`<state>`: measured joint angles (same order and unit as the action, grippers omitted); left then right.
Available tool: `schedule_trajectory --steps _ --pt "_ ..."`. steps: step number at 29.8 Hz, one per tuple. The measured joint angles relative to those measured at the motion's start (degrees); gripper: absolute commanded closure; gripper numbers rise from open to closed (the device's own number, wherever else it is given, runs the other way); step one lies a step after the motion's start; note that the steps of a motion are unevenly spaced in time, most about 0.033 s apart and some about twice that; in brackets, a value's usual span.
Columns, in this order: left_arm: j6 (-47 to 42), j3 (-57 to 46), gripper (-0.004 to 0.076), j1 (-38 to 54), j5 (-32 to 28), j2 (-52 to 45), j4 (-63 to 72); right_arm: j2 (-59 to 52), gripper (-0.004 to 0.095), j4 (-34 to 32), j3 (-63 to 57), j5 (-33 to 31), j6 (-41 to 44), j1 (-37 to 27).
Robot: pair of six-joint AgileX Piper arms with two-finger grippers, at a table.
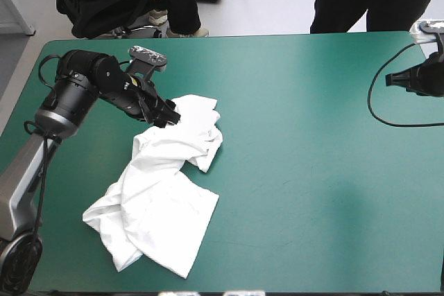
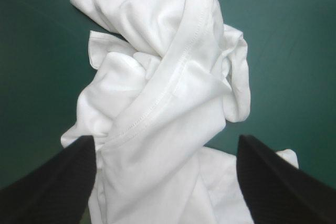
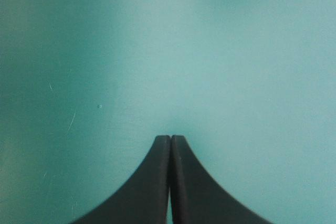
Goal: Fold the cloth
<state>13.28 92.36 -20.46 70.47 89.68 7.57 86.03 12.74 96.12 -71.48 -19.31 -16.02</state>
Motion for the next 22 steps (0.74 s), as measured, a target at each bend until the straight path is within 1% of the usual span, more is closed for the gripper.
schedule_trajectory --steps 4,12,16,19,21,22 --pt "0.18 0.0 0.0195 0.0 0.05 3.26 0.06 0.0 0.0926 0.18 0.0 0.0 -0.3 0.0" --pt "0.18 -0.14 0.0208 0.0 -0.07 13.94 -0.04 0.0 0.0925 1.57 0.0 0.0 -1.15 0.0" --pt "0.18 -1.35 0.022 0.0 -1.85 18.37 -0.42 0.0 0.0926 2.99 0.0 0.0 -1.73 0.0" --pt "0.18 -2.5 0.0264 0.0 -3.3 21.01 -0.18 0.0 0.0925 4.38 0.0 0.0 -2.4 0.0" --pt "0.24 -3.02 0.0321 0.0 -3.95 22.46 -0.02 0.0 0.0925 5.25 0.0 0.0 -2.81 0.0" --pt "0.24 -3.02 0.0374 0.0 -3.95 22.77 -0.09 0.0 0.0925 5.56 0.0 0.0 -2.9 0.0"
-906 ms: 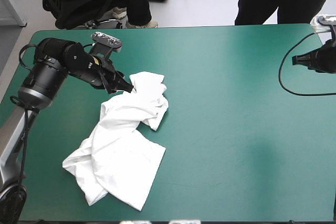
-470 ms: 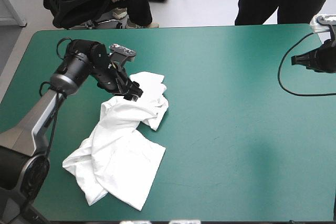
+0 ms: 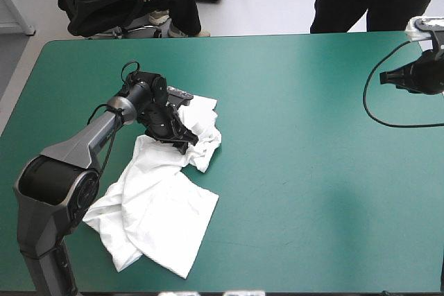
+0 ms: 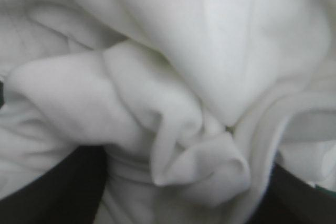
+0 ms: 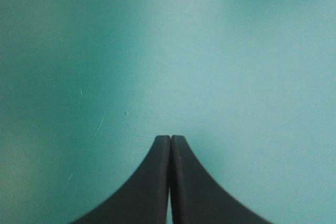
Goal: Fold the cloth
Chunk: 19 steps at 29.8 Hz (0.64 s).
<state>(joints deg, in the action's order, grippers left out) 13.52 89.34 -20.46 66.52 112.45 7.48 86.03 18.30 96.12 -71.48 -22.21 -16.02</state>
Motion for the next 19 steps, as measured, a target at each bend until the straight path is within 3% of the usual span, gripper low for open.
schedule_trajectory --steps 6,13,19 --pt "0.05 0.17 0.0737 0.41 -0.7 0.43 0.25 0.0 0.0926 0.5 0.0 0.0 -0.42 0.0" --pt "4.04 2.73 0.0741 -1.52 -1.82 1.51 5.42 0.0 0.0925 0.53 0.0 0.0 -0.56 0.0" --pt "4.48 11.75 0.0741 -8.11 -2.74 4.92 8.31 0.0 0.0925 0.88 0.0 0.0 -0.79 0.0"
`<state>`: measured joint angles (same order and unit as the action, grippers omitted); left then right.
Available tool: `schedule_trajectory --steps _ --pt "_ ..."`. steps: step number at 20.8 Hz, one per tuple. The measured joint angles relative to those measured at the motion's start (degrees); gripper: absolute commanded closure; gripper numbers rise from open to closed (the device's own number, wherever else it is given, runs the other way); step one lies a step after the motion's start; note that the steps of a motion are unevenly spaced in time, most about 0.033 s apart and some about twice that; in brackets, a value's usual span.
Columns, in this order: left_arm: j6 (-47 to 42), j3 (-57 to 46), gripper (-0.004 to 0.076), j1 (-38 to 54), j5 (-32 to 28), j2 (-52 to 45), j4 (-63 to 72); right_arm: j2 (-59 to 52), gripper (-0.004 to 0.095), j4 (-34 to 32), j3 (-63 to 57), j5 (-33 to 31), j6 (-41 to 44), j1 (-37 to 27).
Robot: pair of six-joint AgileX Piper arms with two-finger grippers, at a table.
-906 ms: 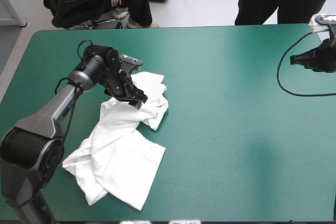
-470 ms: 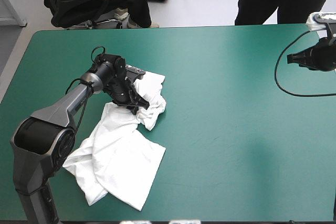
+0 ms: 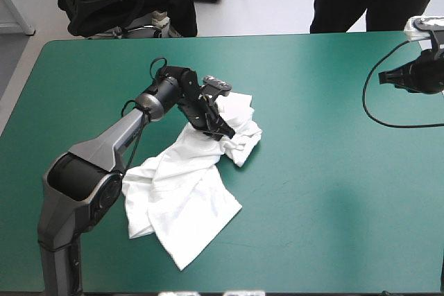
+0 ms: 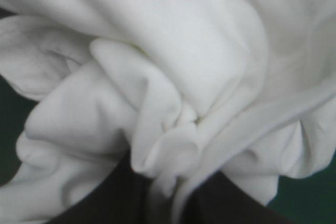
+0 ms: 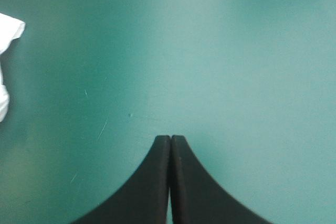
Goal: Fold the cloth
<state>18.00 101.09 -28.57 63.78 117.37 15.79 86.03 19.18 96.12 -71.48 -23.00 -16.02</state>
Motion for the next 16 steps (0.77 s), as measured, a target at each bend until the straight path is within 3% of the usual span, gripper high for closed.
schedule_trajectory --steps 5,11,13,16 --pt "0.12 13.89 0.0741 -7.58 0.58 7.5 4.22 0.0 0.0925 0.03 0.0 0.0 -0.23 0.0" --pt "0.35 15.86 0.0715 -10.67 1.27 9.61 5.48 0.0 0.0925 0.8 0.0 0.0 -0.54 0.0" --pt "0.15 17.14 0.0567 -10.67 2.64 9.61 4.96 0.0 0.0925 1.26 0.0 0.0 -0.67 0.0" --pt "0.2 18.69 0.0185 -10.55 4.97 9.55 5.69 0.0 0.0925 1.54 0.0 0.0 -1.07 0.0"
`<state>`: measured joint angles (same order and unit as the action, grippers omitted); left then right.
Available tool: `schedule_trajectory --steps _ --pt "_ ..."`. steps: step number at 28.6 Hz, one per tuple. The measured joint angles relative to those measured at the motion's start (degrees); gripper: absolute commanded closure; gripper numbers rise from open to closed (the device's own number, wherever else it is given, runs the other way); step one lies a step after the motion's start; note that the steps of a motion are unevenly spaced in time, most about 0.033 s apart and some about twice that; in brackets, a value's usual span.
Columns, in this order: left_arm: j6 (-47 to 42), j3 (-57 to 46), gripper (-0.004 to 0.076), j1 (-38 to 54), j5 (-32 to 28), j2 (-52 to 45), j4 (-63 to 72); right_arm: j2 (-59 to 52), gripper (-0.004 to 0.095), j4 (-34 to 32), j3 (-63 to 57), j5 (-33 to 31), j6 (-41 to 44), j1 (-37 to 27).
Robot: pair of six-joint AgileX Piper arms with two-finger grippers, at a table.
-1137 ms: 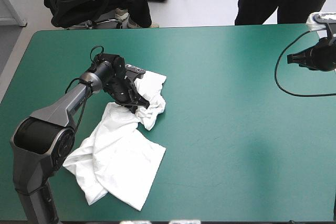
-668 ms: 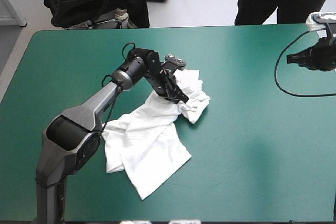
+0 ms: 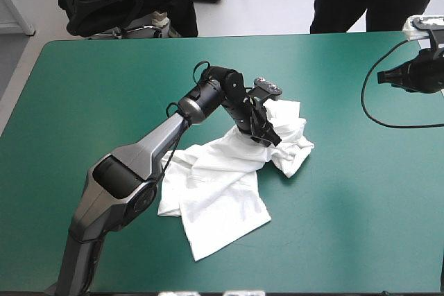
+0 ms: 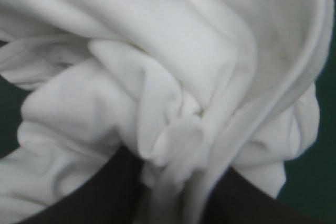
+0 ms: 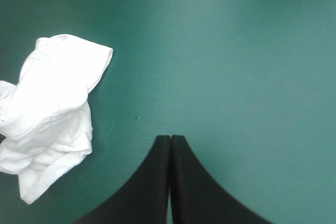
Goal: Fold the cloth
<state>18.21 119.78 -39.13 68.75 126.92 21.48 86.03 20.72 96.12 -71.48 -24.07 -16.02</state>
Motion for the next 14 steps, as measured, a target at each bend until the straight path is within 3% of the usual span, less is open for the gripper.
schedule_trajectory --steps 2,3,10,14 --pt "-0.05 0.14 0.0093 0.6 0.74 -0.69 0.89 0.0 0.0925 0.0 0.0 0.0 -0.51 0.0" --pt "-0.24 0.14 0.0085 1.01 1.15 -1.36 0.95 0.0 0.0925 0.0 0.0 0.0 -0.63 0.0" --pt "-4.51 -0.56 0.0134 4.35 1.8 -12.45 -6.75 0.0 0.0925 0.06 0.0 0.0 -0.83 0.0" --pt "-6.6 -5.82 0.0175 6.46 1.8 -22.38 -10.51 0.0 0.0925 0.06 0.0 0.0 -0.83 0.0"
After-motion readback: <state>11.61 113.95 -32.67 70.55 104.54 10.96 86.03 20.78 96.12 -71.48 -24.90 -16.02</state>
